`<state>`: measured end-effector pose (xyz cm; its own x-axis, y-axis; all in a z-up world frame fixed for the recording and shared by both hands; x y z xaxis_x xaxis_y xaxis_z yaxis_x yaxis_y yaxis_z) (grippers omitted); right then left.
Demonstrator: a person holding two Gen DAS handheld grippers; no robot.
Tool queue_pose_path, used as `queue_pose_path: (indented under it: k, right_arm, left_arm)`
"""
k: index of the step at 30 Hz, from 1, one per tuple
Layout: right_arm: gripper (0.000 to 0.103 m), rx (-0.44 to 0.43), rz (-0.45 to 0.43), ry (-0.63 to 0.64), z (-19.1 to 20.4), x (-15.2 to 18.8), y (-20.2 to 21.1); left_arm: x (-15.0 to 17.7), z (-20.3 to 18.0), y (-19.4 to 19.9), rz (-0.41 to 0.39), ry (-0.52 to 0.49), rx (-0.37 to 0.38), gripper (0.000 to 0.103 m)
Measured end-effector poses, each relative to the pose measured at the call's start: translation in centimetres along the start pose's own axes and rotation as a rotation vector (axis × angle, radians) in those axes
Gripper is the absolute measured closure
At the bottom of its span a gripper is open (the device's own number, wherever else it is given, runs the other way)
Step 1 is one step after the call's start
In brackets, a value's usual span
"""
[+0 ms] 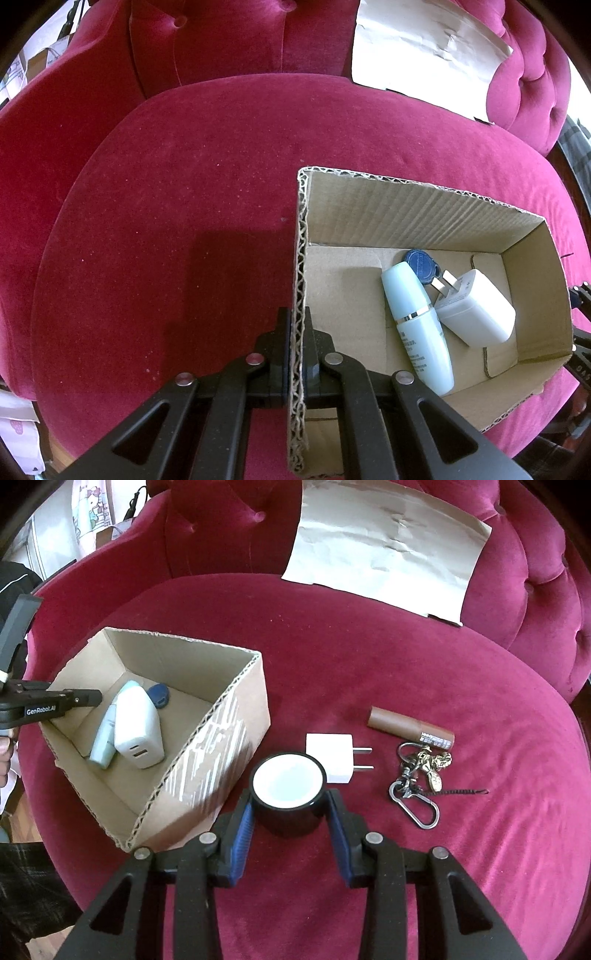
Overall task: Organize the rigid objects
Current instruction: 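Close the right gripper on the black jar with white lid, then carry the black jar with the right gripper over the box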
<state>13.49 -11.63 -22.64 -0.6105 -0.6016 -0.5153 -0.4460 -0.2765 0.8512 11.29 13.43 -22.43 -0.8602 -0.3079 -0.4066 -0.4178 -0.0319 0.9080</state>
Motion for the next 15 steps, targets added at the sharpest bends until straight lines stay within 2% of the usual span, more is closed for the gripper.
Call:
queue_pose_path:
  k: [15]
  right_arm:
    - [0.062,0.026,-0.023,-0.048,-1.0,-1.0,2.2]
  left_arm:
    - [0.0,0.1,0.0,0.0,0.001,0.004,0.1]
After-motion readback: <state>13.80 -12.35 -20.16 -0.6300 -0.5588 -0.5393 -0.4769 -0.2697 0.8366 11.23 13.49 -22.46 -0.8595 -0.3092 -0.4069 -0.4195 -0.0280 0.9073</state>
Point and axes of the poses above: each gripper's, at about its wrist camera, not at the fingertips, and y roughly against the way its jaws point, z to its left, x to its underside, the point moved 4 cm from there along -y, roughly the way its jaws point, and after that the axes turned 13 degrees about y, right-handed, at the moved point
